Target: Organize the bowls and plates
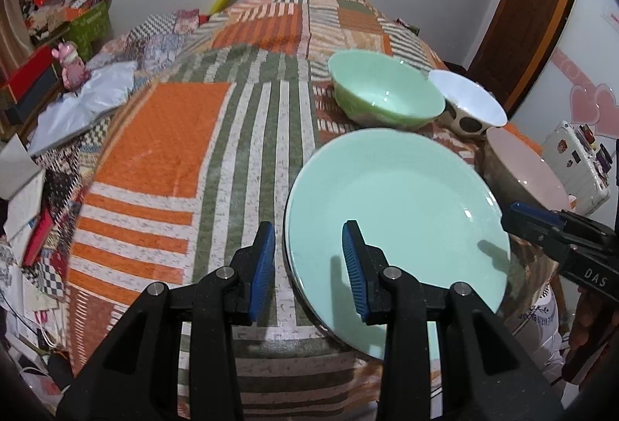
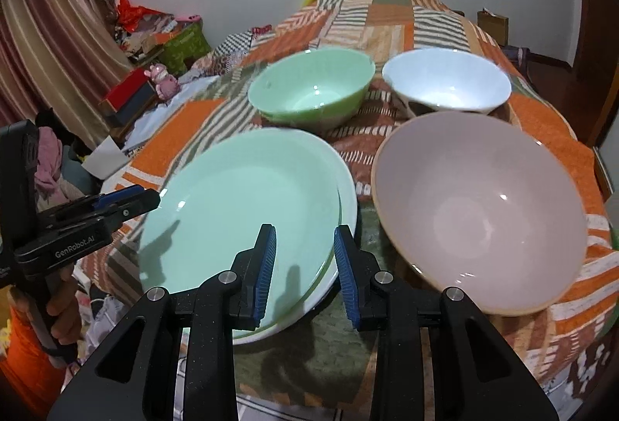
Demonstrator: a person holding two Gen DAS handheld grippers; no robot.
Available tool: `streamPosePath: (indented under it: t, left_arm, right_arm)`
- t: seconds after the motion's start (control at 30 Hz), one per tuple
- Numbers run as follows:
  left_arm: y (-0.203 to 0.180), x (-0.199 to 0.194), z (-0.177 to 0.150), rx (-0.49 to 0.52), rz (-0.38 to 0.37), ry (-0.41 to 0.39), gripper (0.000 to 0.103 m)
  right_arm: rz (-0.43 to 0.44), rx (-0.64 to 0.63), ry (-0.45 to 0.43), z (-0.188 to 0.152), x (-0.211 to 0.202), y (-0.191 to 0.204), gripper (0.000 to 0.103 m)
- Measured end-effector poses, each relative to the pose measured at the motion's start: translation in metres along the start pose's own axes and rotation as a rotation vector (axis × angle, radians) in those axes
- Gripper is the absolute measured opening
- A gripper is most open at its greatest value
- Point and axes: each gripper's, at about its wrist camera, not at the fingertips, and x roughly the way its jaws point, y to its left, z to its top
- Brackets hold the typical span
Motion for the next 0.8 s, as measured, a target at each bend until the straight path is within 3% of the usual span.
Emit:
streamPosePath:
  t: [0.23,0.43,0.63,0.8]
  left_arm:
    - [-0.021,-0.026,0.012,0.044,-0.021,-0.049,0.036]
    - [-0.049,-0.041,0.026,0.084,-0.051,-0.086,0.042]
    - [-0.079,-0.044,0.041,0.124,-0.079,-0.115,0.054]
    - [-0.104,-0.038,0.051,0.162,-0.096,-0.113,0.066]
  right_arm:
    - [-0.004,-0.009,-0.077,0.012,-0.025,-0.002,0.028]
    - [-0.074,-0.038,-0.140,0.025,-0.047,-0.012,0.029]
    - [-0.138,-0.029,-0.195,0.029,-0.067,-0.031,0.039]
    - [-0.188,-0.008,-0.221,0.029,-0.078,-0.051,0.055]
